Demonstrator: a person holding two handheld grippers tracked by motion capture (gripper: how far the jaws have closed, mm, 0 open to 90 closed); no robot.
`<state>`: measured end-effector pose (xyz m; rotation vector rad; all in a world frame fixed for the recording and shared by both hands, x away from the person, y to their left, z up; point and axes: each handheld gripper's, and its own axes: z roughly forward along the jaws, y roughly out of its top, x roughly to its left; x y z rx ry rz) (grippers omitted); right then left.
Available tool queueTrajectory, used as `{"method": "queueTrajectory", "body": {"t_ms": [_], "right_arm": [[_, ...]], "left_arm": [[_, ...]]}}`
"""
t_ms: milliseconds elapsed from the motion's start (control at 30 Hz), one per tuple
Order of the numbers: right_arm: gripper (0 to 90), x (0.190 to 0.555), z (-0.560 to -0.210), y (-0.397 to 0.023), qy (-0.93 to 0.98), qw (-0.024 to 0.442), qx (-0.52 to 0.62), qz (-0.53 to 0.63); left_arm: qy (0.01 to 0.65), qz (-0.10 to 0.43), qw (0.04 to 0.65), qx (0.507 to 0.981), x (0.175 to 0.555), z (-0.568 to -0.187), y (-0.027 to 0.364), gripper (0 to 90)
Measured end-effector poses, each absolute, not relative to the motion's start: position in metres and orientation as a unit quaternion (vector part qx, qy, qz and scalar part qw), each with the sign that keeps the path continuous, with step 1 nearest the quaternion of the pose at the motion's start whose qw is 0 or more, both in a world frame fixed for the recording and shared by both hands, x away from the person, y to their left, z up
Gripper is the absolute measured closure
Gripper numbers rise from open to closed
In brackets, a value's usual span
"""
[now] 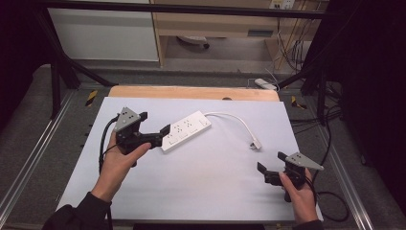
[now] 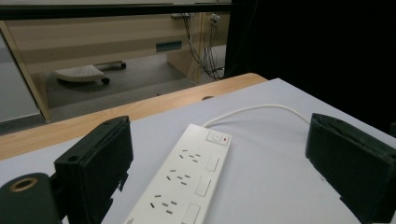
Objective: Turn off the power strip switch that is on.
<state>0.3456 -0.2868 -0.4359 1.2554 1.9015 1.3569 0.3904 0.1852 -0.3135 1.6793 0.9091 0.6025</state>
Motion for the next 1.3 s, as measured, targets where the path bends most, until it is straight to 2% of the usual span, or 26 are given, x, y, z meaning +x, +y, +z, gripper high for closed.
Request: {"method": "queueTrajectory", "body": {"t_ms": [1300], "right_arm": [[2.5, 0.346, -0.436, -0.288, 0.696, 0.240, 0.457, 0.499]], "left_arm": [[0.400, 0.267, 0.516, 0.709, 0.445, -0.326, 0.179, 7.4]]}}
